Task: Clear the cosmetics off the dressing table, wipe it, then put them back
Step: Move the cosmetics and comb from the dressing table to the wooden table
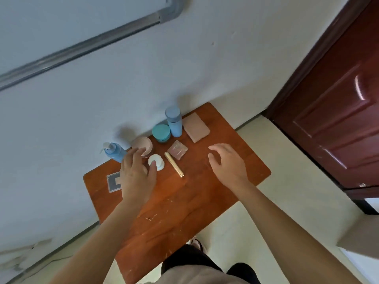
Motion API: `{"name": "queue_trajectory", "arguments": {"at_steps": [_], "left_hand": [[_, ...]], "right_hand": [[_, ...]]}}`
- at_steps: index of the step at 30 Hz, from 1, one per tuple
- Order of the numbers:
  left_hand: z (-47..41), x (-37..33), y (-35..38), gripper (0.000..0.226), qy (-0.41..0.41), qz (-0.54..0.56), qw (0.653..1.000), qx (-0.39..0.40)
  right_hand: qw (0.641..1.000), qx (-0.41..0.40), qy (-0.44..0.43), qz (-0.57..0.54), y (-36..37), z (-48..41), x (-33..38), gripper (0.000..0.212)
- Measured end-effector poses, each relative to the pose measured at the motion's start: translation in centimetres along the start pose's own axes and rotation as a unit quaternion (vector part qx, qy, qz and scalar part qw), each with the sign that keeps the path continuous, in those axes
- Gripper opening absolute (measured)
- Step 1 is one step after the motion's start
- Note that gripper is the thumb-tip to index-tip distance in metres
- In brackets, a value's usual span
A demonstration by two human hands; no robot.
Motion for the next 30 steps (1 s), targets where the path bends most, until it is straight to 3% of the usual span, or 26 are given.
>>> {"name": "queue_trajectory", "arguments": {"at_steps": [4, 8, 12, 16, 22, 30], "left_hand": [[3.4, -12.2, 0.2, 0.042, 0.164, -0.002, 0.986, -0.008], [9.7, -26.0, 2.4, 0.044, 0.296, 0.029, 0.955, 0.005], [17.9, -39.5, 6.4, 0.051, 0.413, 0.039, 0.909, 0.038], [27.2, -50.8, 10.9, 0.056, 0.494, 0.057, 0.864, 0.08], [41.4, -62.3, 18.5, 0.055, 0.607, 0.088, 0.775, 0.155], [58.0, -72.6, 31.0, 0.057, 0.679, 0.093, 0.676, 0.272]], "right_hand": [[0.993, -0.114, 0.024, -0.011, -10.1, 4.7, -6.7, 0.039], [0.969, -0.234, 0.056, 0.047, -20.8, 13.8, -15.4, 0.046], [0.921, -0.345, 0.099, 0.152, -30.8, 24.2, -23.6, 0.052], [0.872, -0.405, 0.193, 0.196, -37.8, 35.4, -32.2, 0.061], [0.805, -0.441, 0.33, 0.221, -41.8, 51.0, -43.1, 0.074], [0.757, -0.378, 0.499, 0.191, -41.9, 65.0, -56.6, 0.089]]}}
Point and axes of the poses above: each hand's wrist, its own z-axis away from the middle knuckle, its own y-axis out of the palm, x = y × z, the point moved 8 cm from there along -z, towards the middle knuckle, and after that the axes turned 5 degrees about z, right-handed, at the moved point
